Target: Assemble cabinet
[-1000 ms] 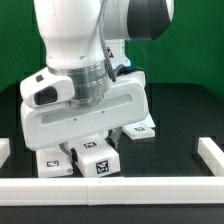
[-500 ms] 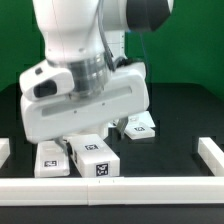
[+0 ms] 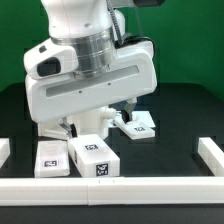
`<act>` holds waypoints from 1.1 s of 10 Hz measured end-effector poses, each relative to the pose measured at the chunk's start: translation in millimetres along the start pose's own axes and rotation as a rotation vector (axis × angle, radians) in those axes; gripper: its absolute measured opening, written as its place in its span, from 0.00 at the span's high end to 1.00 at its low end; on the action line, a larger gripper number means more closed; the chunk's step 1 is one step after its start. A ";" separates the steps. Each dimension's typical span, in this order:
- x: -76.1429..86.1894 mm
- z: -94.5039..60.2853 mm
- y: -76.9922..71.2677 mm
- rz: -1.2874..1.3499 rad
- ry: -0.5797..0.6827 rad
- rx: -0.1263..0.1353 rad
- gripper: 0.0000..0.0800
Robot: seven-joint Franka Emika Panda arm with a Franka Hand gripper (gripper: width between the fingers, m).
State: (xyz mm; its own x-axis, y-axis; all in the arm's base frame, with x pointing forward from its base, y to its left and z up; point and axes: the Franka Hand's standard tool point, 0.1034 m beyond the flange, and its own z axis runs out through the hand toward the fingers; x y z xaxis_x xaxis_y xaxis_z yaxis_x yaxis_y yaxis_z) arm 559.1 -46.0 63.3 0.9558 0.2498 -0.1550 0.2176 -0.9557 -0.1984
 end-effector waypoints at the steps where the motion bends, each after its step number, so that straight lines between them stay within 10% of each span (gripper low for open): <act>1: -10.8 -7.0 -8.1 0.090 -0.056 0.009 0.00; 5: -13.5 -8.4 -10.2 0.129 -0.058 0.013 0.00; 11: -52.8 4.5 -16.3 0.400 -0.318 0.134 0.00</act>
Offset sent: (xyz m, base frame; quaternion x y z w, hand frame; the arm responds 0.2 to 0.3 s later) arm 0.0000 0.0000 0.0000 0.0000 0.0000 0.0000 1.0000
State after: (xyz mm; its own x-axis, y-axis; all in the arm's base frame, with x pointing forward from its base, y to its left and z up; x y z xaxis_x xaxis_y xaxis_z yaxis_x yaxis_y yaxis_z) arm 504.2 -42.9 70.4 0.8474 -0.0758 -0.5255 -0.1991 -0.9629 -0.1822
